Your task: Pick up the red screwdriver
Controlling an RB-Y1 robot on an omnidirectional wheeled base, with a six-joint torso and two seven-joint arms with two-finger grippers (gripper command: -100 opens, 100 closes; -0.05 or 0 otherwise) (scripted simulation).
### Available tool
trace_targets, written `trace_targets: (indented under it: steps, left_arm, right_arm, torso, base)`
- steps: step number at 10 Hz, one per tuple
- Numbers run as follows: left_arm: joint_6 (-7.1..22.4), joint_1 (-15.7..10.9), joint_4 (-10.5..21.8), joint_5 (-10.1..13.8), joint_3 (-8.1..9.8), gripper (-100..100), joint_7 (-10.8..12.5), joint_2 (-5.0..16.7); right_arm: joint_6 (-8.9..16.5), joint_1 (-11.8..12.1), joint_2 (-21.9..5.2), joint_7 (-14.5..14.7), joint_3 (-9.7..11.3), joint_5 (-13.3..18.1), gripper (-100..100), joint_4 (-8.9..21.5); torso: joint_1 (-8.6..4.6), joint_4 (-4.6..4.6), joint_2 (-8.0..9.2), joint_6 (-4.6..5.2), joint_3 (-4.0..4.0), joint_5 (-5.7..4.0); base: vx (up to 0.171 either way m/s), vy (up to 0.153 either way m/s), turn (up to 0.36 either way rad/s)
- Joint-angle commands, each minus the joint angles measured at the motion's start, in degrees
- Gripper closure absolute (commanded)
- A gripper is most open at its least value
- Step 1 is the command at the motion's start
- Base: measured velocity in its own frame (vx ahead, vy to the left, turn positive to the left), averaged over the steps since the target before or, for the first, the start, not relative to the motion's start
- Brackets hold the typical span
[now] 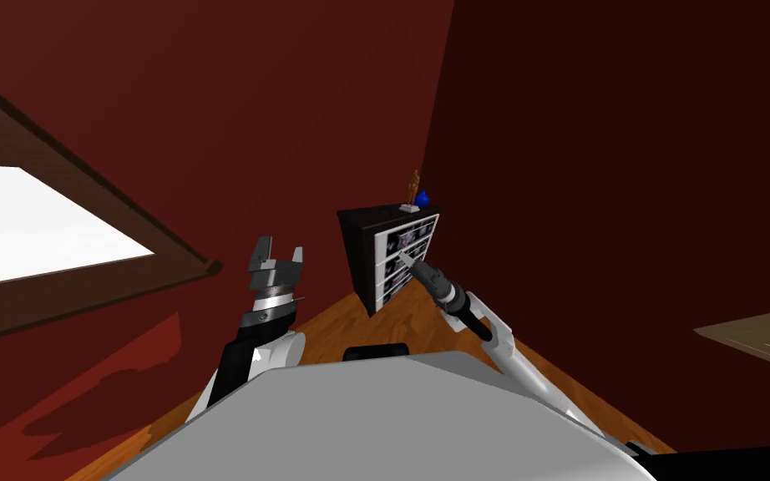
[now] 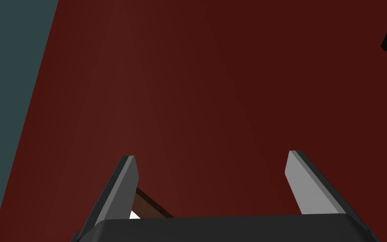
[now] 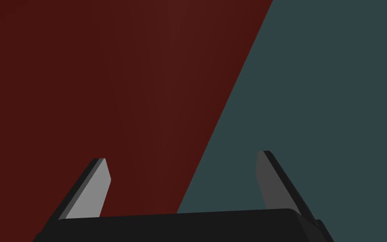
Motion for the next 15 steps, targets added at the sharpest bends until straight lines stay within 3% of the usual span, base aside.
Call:
trace_targets:
  steps: [1,2,3,5,6,7,8,10,11,12,13,15]
  left_arm:
    - [0.0,0.0,0.0,0.0,0.0,0,0.0,0.0]
    - [0.0,0.0,0.0,0.0,0.0,0,0.0,0.0]
    - [0.0,0.0,0.0,0.0,0.0,0,0.0,0.0]
    - [0.0,0.0,0.0,0.0,0.0,0,0.0,0.0]
    - [0.0,0.0,0.0,0.0,0.0,0,0.0,0.0]
    - [0.0,0.0,0.0,0.0,0.0,0,0.0,0.0]
    - [0.0,0.0,0.0,0.0,0.0,0,0.0,0.0]
    - [0.0,0.0,0.0,0.0,0.0,0,0.0,0.0]
    - [0.0,0.0,0.0,0.0,0.0,0,0.0,0.0]
    - [0.0,0.0,0.0,0.0,0.0,0,0.0,0.0]
    - [0.0,0.0,0.0,0.0,0.0,0,0.0,0.0]
    - [0.0,0.0,0.0,0.0,0.0,0,0.0,0.0]
  right_arm:
    - [-2.0,-2.9,-2.9,-1.5,2.8,1.7,-100,1.7]
    - [-2.0,-2.9,-4.7,-1.5,2.8,1.7,-100,1.7]
    - [-3.8,-5.1,-6.6,-2.8,5.2,3.3,-100,3.5]
    - [-3.8,-5.6,-8.9,-2.8,5.5,3.3,-100,3.5]
    - [-5.6,-8.0,-11.2,-4.1,8.3,4.9,-100,5.4]
    - [-5.6,-8.6,-12.7,-4.1,8.3,4.9,-100,5.4]
    - [-7.4,-11.0,-14.4,-5.3,10.9,6.4,-100,7.4]
    - [-7.4,-11.6,-17.1,-5.3,11.2,6.4,-100,7.4]
    - [-9.2,-14.1,-19.2,-6.6,14.0,8.0,-100,9.4]
    - [-9.2,-14.8,-21.0,-6.6,14.1,8.0,-100,9.4]
    - [-11.0,-16.8,-22.8,-7.8,16.5,9.5,-100,11.5]
    - [-11.0,-18.0,-25.8,-7.8,17.1,9.5,-100,11.5]
  torso:
    - [0.0,0.0,0.0,0.0,0.0,0.0]
    - [0.02,0.0,-0.01,-0.03,-0.01,0.01]
    - [0.03,-0.01,-0.05,0.01,-0.03,0.01]
    - [0.05,-0.02,-0.11,0.01,-0.06,0.01]
    - [0.06,-0.04,-0.16,0.02,-0.09,0.01]
    - [0.11,-0.05,-0.19,-0.04,-0.11,0.02]
    - [0.09,-0.04,-0.18,0.01,-0.11,0.02]
    - [0.11,-0.05,-0.2,0.01,-0.12,0.03]
    - [0.09,-0.05,-0.21,0.03,-0.12,0.02]
    - [0.13,-0.06,-0.24,-0.02,-0.14,0.03]
    - [0.13,-0.06,-0.24,0.02,-0.14,0.03]
    - [0.15,-0.07,-0.3,0.01,-0.17,0.03]
  base:
    - [-0.058,-0.014,0.177]
    - [-0.044,-0.011,0.077]
    - [-0.042,-0.005,0.164]
    - [-0.02,-0.002,0.031]
    - [-0.017,0.012,0.16]
    - [-0.016,0.006,0.127]
    - [-0.015,0.012,0.155]
    - [-0.005,0.005,0.048]
    - [-0.002,0.018,0.149]
    - [0.0,0.016,0.114]
    - [0.007,0.025,0.184]
    - [0.011,0.014,0.059]
